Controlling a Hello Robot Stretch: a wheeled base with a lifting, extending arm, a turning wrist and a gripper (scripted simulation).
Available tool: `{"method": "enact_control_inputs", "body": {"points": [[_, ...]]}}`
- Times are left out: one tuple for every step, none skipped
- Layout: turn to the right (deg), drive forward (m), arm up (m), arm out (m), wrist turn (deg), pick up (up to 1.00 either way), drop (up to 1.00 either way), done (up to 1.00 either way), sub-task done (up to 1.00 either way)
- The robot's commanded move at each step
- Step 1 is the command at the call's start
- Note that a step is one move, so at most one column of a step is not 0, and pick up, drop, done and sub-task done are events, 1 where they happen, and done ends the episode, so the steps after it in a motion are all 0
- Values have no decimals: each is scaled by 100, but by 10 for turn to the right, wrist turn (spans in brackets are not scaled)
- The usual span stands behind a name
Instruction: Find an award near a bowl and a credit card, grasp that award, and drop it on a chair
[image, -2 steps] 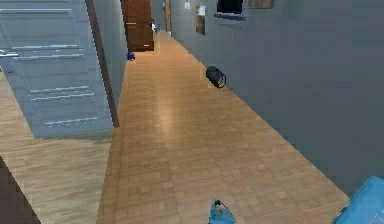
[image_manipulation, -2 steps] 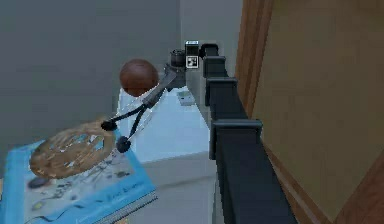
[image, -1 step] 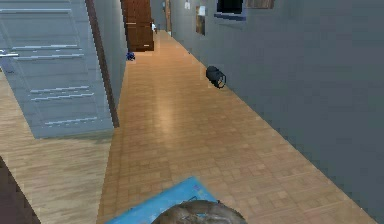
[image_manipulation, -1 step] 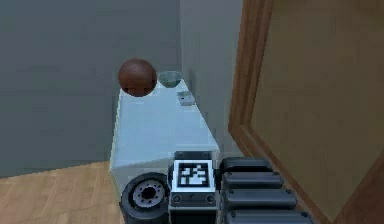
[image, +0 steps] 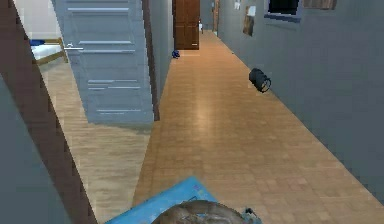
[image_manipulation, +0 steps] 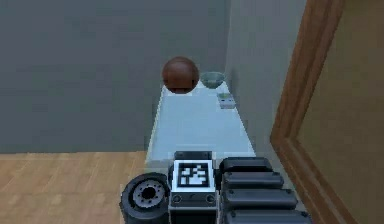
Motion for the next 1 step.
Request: {"method": "enact_control_inputs", "body": {"points": [[0, 5, 0, 0, 0, 0, 0, 0, 0]]}}
